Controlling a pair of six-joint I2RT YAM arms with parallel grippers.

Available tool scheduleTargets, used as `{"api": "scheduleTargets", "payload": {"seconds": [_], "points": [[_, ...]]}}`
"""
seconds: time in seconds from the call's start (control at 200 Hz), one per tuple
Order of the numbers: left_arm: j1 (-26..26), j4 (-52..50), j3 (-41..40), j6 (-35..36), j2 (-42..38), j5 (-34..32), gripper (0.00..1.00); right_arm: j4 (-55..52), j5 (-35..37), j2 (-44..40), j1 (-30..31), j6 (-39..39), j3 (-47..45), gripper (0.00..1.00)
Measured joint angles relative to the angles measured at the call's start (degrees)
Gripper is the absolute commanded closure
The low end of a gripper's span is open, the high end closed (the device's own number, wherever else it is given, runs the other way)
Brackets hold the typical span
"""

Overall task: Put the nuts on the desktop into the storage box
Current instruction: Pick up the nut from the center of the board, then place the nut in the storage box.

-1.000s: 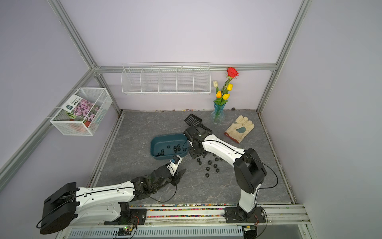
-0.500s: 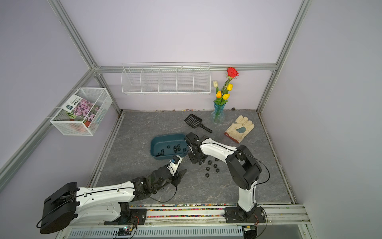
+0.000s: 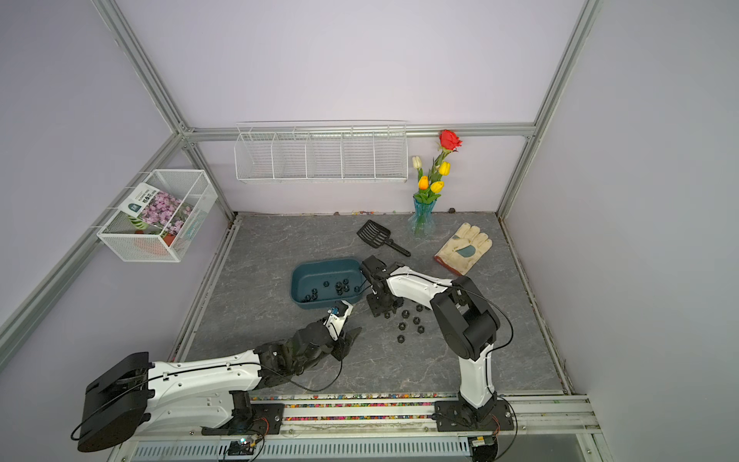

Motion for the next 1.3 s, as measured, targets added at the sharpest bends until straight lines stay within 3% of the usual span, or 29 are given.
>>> {"api": "scheduleTargets", "payload": {"seconds": [0.58,0.954,1.304], "points": [[0.0,0.0,0.0,-0.7,0.1,0.0,0.45,1.3,0.0,0.3,0.0,0.8,-1.0,0.76],[0.0,-0.4,0.0,-0.9,-0.5,-1.6,0.44,-0.7,-0.2,0.3,0.0,0.8,0.7,0.77],[0.0,-2.4,0.0,-2.4,-5.1,-9.3,0.44,-6.7,-1.1,0.2,1.4,-1.0,16.2,0.77]]}}
